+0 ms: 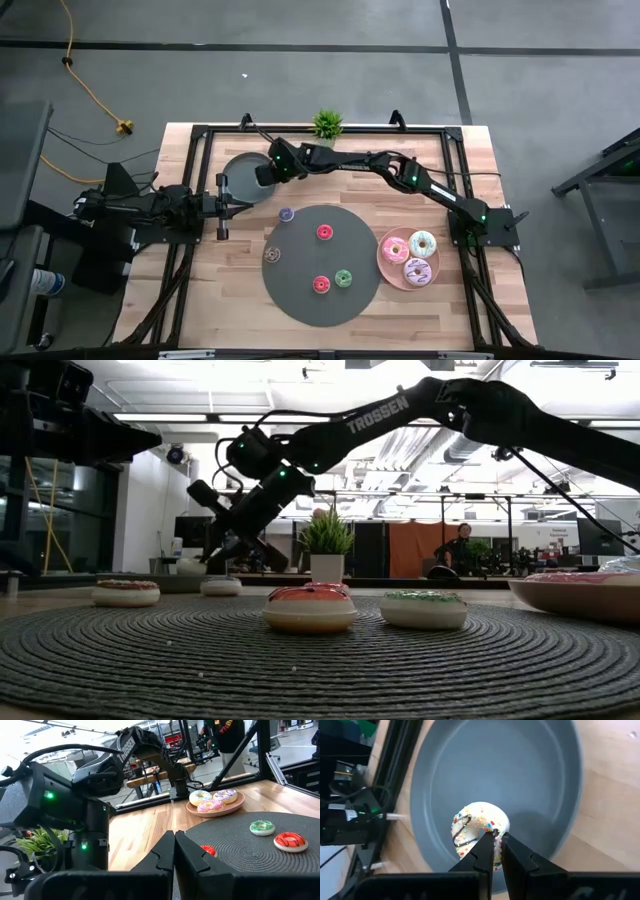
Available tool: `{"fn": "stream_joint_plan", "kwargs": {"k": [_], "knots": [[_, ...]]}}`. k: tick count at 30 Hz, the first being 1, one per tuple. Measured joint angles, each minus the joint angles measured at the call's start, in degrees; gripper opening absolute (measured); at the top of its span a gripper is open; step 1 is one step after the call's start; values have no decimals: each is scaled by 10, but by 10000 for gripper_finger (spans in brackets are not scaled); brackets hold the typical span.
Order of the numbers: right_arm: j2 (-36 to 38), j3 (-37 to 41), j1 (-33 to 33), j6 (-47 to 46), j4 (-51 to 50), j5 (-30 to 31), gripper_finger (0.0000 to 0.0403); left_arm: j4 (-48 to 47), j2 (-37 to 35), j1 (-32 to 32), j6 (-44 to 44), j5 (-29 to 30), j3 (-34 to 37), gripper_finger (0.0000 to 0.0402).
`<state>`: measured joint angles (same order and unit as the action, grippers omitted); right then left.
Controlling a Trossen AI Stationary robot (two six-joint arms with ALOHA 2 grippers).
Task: Pick & Place donuts
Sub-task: Put the small white donut on the gray plate
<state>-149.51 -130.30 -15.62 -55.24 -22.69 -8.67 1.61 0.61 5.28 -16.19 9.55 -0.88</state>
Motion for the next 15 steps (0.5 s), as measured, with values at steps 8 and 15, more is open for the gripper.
{"fn": "stream_joint_plan", "kwargs": {"k": [8, 15], "knots": [[-4, 0, -1, -2, -7, 0, 22, 0, 0, 0, 0, 0, 0, 0], [-4, 0, -1, -31, -18, 20, 24, 0, 0, 0, 0, 0, 0, 0]]}}
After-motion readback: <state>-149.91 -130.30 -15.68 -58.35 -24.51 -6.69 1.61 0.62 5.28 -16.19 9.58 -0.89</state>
